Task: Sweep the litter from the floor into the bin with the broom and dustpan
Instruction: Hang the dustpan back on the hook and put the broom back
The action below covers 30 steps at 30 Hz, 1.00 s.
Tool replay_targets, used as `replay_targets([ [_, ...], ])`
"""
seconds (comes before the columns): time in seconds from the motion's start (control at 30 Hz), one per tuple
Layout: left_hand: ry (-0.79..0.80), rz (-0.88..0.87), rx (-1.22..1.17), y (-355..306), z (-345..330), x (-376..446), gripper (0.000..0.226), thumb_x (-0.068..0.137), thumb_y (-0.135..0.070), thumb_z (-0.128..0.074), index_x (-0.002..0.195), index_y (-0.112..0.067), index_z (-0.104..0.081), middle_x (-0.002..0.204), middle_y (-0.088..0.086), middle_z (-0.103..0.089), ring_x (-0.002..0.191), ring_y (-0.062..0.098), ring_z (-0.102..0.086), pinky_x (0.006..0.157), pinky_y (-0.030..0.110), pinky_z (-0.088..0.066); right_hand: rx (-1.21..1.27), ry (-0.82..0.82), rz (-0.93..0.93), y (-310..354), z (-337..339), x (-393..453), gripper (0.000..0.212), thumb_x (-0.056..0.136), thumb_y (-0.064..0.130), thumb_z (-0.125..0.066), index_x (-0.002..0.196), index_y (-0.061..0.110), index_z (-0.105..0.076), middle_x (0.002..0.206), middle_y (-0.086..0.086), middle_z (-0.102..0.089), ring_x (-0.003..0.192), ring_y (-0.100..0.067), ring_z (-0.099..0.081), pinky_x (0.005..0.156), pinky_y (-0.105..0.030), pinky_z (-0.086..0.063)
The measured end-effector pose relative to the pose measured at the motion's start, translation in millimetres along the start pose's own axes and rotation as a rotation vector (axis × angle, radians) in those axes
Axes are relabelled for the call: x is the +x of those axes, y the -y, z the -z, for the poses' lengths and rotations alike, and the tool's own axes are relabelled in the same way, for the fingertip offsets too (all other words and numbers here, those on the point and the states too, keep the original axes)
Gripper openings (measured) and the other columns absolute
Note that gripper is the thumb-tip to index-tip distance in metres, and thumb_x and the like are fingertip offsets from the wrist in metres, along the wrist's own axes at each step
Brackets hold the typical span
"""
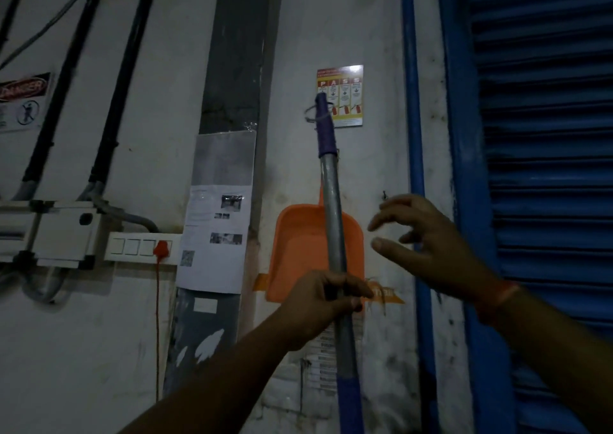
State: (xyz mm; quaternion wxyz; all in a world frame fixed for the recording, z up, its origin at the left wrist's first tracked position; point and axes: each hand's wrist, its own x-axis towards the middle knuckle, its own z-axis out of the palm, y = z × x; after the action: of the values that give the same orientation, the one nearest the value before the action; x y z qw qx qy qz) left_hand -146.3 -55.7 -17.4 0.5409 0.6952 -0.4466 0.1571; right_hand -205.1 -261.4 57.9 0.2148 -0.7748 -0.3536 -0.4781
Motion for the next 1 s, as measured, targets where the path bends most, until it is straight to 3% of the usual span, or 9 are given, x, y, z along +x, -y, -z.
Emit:
replay_targets([
  [0.1, 0.036, 0.017, 0.092, 7, -14, 2, 0.023, 0.092, 0.001, -0.064, 0.103, -0.016, -0.076, 0.108, -0.006, -0.074, 0.107, 0.011, -0.068, 0.095, 0.034, -0.056, 0.019, 0.111, -0.093, -1, -11, 23, 0.035, 0.084, 0.044, -0.072, 0.117, 0.049, -0.061, 0.132, 0.012, -0.042, 0.119, -0.003, -0.048, 0.085, -0.024, -0.051],
  [0.23, 0.056, 0.013, 0.152, 11, -23, 4, 0.024, 0.091, -0.002, -0.067, 0.104, -0.020, -0.077, 0.111, -0.004, -0.074, 0.107, 0.011, -0.067, 0.097, 0.039, -0.056, 0.082, 0.178, -0.154, -4, -23, 33, 0.046, 0.087, 0.034, -0.073, 0.130, 0.040, -0.059, 0.138, 0.009, -0.054, 0.113, -0.009, -0.058, 0.085, -0.019, -0.053],
  [0.37, 0.060, 0.013, 0.159, 11, -25, 7, 0.024, 0.092, -0.004, -0.067, 0.104, -0.022, -0.077, 0.111, -0.007, -0.074, 0.108, 0.009, -0.066, 0.098, 0.041, -0.055, 0.169, 0.168, -0.204, -18, -29, 34, 0.044, 0.086, 0.018, -0.074, 0.125, 0.035, -0.063, 0.122, 0.005, -0.065, 0.104, -0.009, -0.064, 0.079, -0.033, -0.062],
  [0.47, 0.080, -0.008, 0.179, 13, -27, 6, 0.022, 0.092, -0.007, -0.067, 0.106, -0.022, -0.077, 0.112, -0.007, -0.073, 0.109, 0.010, -0.067, 0.100, 0.045, -0.054, 0.261, 0.173, -0.238, -21, -31, 30, 0.036, 0.085, 0.015, -0.075, 0.115, 0.034, -0.066, 0.108, 0.001, -0.067, 0.091, -0.014, -0.069, 0.068, -0.032, -0.062],
  [0.63, 0.223, -0.023, 0.162, -6, -8, 3, 0.024, 0.095, -0.004, -0.062, 0.115, -0.011, -0.072, 0.119, -0.001, -0.071, 0.117, 0.015, -0.064, 0.103, 0.041, -0.052, 0.386, 0.121, -0.206, -24, -30, 16, 0.029, 0.087, 0.010, -0.072, 0.108, 0.029, -0.066, 0.101, 0.000, -0.067, 0.088, -0.014, -0.069, 0.068, -0.028, -0.060],
  [0.7, 0.153, -0.031, 0.127, -21, 13, 7, 0.021, 0.096, -0.002, -0.058, 0.111, -0.008, -0.071, 0.119, -0.003, -0.071, 0.116, 0.015, -0.064, 0.100, 0.039, -0.053, 0.442, 0.118, -0.207, -26, -27, 9, 0.029, 0.086, 0.008, -0.072, 0.107, 0.027, -0.067, 0.099, -0.004, -0.067, 0.085, -0.017, -0.070, 0.066, -0.026, -0.058],
  [0.83, -0.244, -0.182, -0.021, -51, 46, 36, 0.018, 0.095, -0.004, -0.058, 0.107, -0.010, -0.069, 0.116, 0.003, -0.071, 0.113, 0.024, -0.065, 0.098, 0.048, -0.054, 0.493, 0.099, -0.212, -31, -23, -2, 0.028, 0.086, 0.006, -0.072, 0.106, 0.025, -0.067, 0.098, -0.005, -0.067, 0.082, -0.019, -0.070, 0.067, -0.028, -0.059],
  [0.9, -0.236, -0.220, -0.061, -70, 49, 57, 0.022, 0.095, -0.011, -0.062, 0.116, -0.013, -0.069, 0.121, 0.005, -0.069, 0.116, 0.030, -0.064, 0.099, 0.049, -0.054, 0.493, 0.102, -0.202, -33, -24, -6, 0.029, 0.086, 0.007, -0.073, 0.106, 0.026, -0.067, 0.100, -0.005, -0.067, 0.083, -0.021, -0.070, 0.069, -0.032, -0.060],
  [1.0, -0.138, -0.212, -0.004, -93, 39, 86, 0.033, 0.092, -0.017, -0.068, 0.125, -0.022, -0.068, 0.141, 0.000, -0.057, 0.125, 0.022, -0.058, 0.103, 0.043, -0.052, 0.445, 0.117, -0.176, -33, -28, -10, 0.030, 0.085, 0.012, -0.074, 0.107, 0.030, -0.067, 0.103, -0.001, -0.068, 0.086, -0.019, -0.070, 0.072, -0.036, -0.062],
])
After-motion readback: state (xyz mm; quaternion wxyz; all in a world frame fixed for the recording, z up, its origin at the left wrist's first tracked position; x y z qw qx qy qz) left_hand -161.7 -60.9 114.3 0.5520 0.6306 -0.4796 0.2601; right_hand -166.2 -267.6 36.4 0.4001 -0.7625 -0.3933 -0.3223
